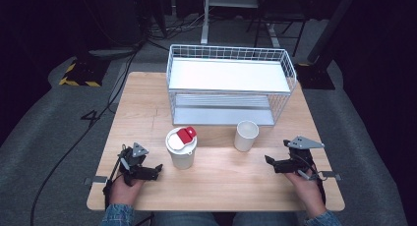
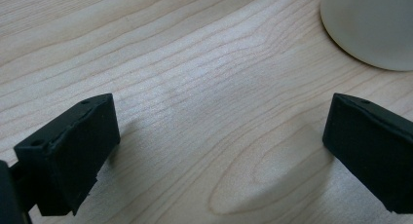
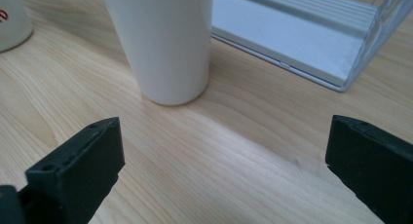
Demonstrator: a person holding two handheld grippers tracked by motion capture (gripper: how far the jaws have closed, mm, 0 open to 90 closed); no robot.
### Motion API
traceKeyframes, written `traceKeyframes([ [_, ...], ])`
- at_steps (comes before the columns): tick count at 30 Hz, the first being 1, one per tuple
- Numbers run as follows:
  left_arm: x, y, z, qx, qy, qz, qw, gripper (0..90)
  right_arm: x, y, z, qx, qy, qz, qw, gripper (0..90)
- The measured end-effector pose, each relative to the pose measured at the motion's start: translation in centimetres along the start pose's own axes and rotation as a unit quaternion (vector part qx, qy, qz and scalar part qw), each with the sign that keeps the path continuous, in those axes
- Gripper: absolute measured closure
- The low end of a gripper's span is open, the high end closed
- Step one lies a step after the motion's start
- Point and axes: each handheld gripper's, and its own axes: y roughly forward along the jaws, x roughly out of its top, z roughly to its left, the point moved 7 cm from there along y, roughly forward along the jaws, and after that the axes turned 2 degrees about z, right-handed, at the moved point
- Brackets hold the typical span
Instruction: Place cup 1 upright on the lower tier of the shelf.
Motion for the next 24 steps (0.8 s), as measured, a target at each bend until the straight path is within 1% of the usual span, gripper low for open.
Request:
traceKeyframes([
  [6, 0.0, 0.0, 0.0, 0.001, 0.001, 0.0, 1.0, 0.6, 1.3, 0.7, 1.1, 0.016, -0.007, -0.01, 0.9998, 0.9],
  [9, 0.0, 0.0, 0.0, 0.0, 0.0, 0.0, 1.0, 0.6, 1.7, 0.8, 1.4, 0.022, -0.009, -0.014, 0.9996, 0.9],
  [11, 0.0, 0.0, 0.0, 0.001, 0.001, 0.0, 1.0, 0.6, 2.0, 1.2, 1.7, 0.027, -0.013, -0.017, 0.9994, 0.4],
  [12, 0.0, 0.0, 0.0, 0.0, 0.0, 0.0, 1.0, 0.6, 2.3, 1.6, 2.0, 0.034, -0.013, -0.022, 0.9991, 0.3],
  [13, 0.0, 0.0, 0.0, 0.0, 0.0, 0.0, 1.0, 0.6, 2.3, 1.6, 2.0, 0.034, -0.013, -0.022, 0.9991, 0.3],
  [14, 0.0, 0.0, 0.0, 0.0, 0.0, 0.0, 1.0, 0.6, 2.5, 1.9, 2.2, 0.04, -0.009, -0.028, 0.9988, 0.3],
  [17, 0.0, 0.0, 0.0, 0.0, 0.0, 0.0, 1.0, 0.6, 2.6, 2.4, 2.3, 0.046, -0.006, -0.033, 0.9984, 0.3],
  [19, 0.0, 0.0, 0.0, 0.0, 0.0, 0.0, 1.0, 0.6, 2.8, 3.1, 2.6, 0.052, -0.004, -0.039, 0.9979, 0.3],
  [20, 0.0, 0.0, 0.0, 0.0, 0.0, 0.0, 1.0, 0.6, 2.8, 3.1, 2.6, 0.052, -0.004, -0.039, 0.9979, 0.3],
  [24, 0.0, 0.0, 0.0, 0.0, 0.0, 0.0, 1.0, 0.6, 3.1, 4.1, 2.8, 0.059, 0.003, -0.046, 0.9972, 0.3],
])
